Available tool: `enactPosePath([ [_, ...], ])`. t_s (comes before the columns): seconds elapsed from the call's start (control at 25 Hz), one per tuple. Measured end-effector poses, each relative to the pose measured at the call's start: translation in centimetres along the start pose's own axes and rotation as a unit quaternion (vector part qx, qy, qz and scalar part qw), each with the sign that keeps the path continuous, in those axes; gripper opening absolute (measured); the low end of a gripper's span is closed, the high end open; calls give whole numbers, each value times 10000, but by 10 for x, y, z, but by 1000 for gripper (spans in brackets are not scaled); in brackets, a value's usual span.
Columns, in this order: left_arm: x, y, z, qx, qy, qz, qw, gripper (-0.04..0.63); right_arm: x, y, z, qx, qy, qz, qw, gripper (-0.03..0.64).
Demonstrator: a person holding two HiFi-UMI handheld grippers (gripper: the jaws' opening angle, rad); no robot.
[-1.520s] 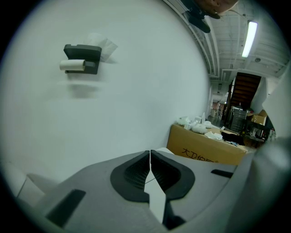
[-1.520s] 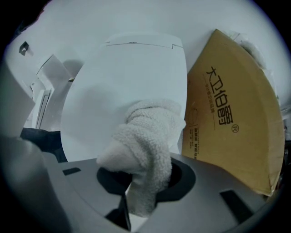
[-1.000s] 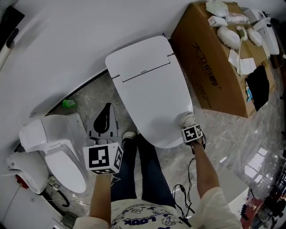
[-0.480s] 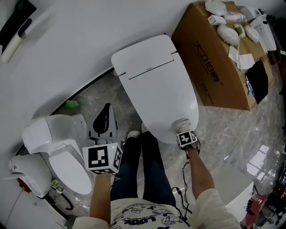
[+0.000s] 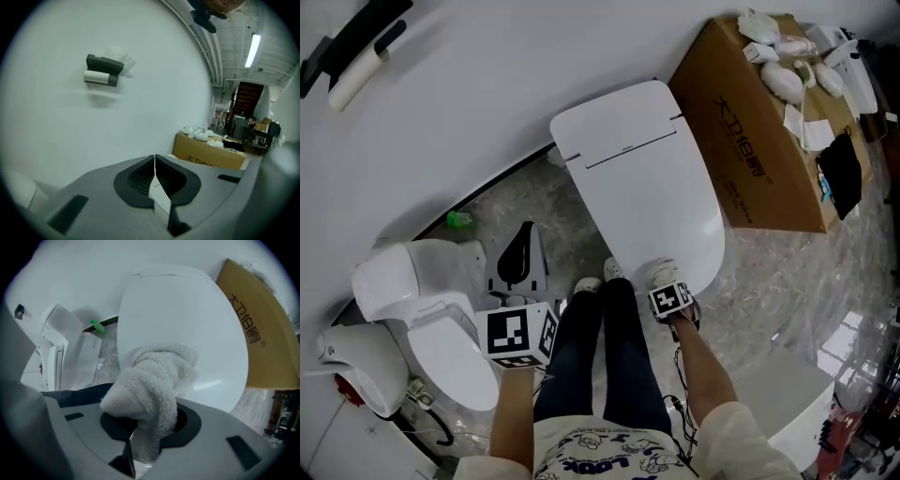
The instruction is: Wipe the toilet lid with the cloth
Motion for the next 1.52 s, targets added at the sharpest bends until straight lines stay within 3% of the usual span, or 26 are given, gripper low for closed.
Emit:
enactPosePath([
  [0.16, -8, 5, -4, 35, 65, -23, 10000, 12, -40, 5, -15, 185, -241, -683, 9972, 98],
  [0.32, -13, 11, -19, 136, 195, -90, 9997, 12, -59, 41, -57, 1245, -299, -734, 9890, 98],
  [0.48, -13, 16, -45, 321, 268, -142, 9990, 12, -63, 105, -102, 2388, -323, -702, 9680, 98],
  [0.68, -12, 21, -83, 641, 349, -158, 9972, 12, -51, 208, -145, 3616, -223, -295, 9316, 98],
  [0.96, -9, 32, -137, 1051, 316, -157, 9938, 12, -40, 340, -160, 4891, -76, 149, 8721, 98],
  [1.28, -2, 47, -201, 1577, 197, -226, 9870, 12, -39, 447, -154, 5879, -45, 512, 8073, 100],
  [1.52, 8, 62, -238, 1873, 96, -289, 9818, 12, -40, 499, -147, 6442, -215, 531, 7627, 100],
])
Point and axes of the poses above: the fingertips, and each gripper's own axes: y backward along the fingers, x to its right, z out of its underside, the point moved 10 cm from there along y, backward along the fingers, and after that the axes turned 2 degrees about -z, right-handed, at the moved point
